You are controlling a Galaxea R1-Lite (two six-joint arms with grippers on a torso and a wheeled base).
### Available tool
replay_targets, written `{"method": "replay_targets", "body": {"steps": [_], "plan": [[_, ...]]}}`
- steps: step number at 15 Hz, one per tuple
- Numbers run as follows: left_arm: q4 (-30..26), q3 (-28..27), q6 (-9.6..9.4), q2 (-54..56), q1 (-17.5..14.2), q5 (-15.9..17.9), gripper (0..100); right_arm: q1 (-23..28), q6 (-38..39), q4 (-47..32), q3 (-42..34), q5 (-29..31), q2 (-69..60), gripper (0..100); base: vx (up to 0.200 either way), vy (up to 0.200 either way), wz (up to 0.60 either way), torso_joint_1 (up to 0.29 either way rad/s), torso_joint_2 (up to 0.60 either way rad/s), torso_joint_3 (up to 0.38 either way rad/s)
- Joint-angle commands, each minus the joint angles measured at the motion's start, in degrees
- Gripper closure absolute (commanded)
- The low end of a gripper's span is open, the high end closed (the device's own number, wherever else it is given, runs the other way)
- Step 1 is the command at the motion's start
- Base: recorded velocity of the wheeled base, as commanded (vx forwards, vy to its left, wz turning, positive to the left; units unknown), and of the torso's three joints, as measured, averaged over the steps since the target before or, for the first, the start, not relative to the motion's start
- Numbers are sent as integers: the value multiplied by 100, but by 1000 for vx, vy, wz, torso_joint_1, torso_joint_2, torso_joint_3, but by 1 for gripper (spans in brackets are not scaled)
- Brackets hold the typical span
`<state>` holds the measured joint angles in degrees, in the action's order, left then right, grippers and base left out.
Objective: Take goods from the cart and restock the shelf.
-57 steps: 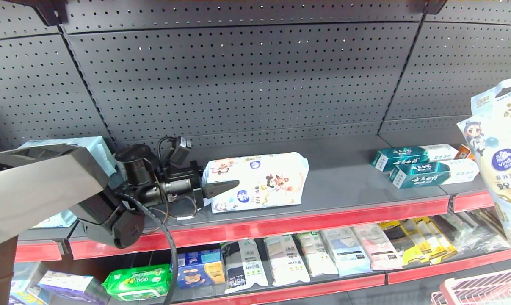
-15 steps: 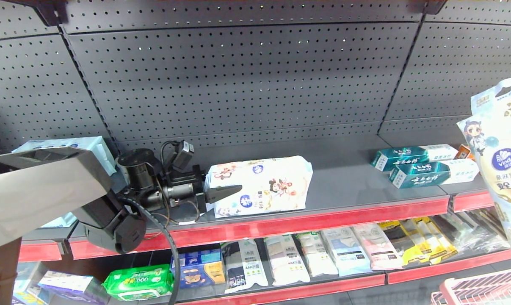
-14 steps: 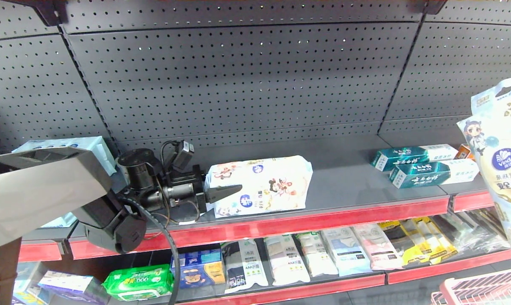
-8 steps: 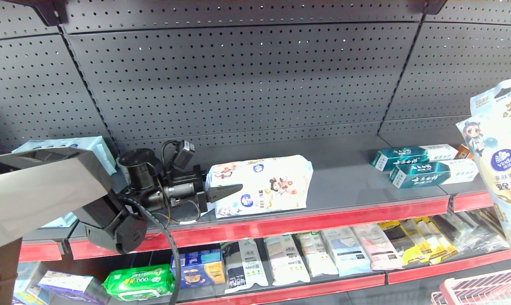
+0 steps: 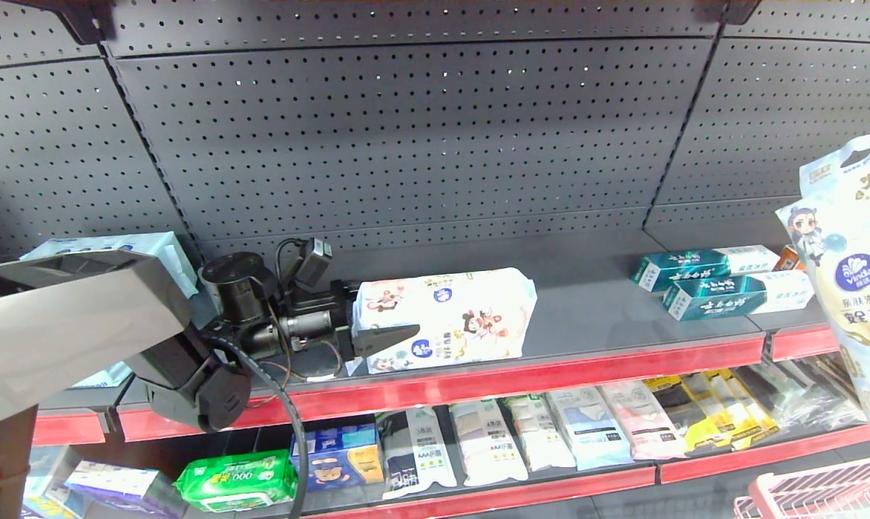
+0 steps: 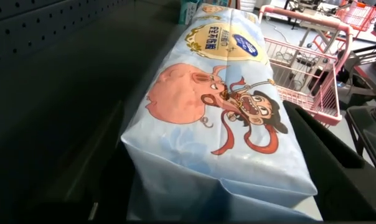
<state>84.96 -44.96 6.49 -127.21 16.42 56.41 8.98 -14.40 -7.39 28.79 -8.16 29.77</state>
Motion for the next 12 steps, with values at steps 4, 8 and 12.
{"method": "replay_targets", "body": {"steps": [4, 8, 12], "plan": [[-23, 286, 125, 337, -148, 2, 0, -2, -2, 0, 3, -2, 38, 100, 0, 0, 0, 0, 0, 0], [12, 532, 134, 574, -394, 11, 0, -2, -10, 0, -23, -11, 46, 100, 0, 0, 0, 0, 0, 0], [21, 1007, 134, 987, -693, 64, 0, -11, -19, 0, -32, -37, 82, 100, 0, 0, 0, 0, 0, 0]]}}
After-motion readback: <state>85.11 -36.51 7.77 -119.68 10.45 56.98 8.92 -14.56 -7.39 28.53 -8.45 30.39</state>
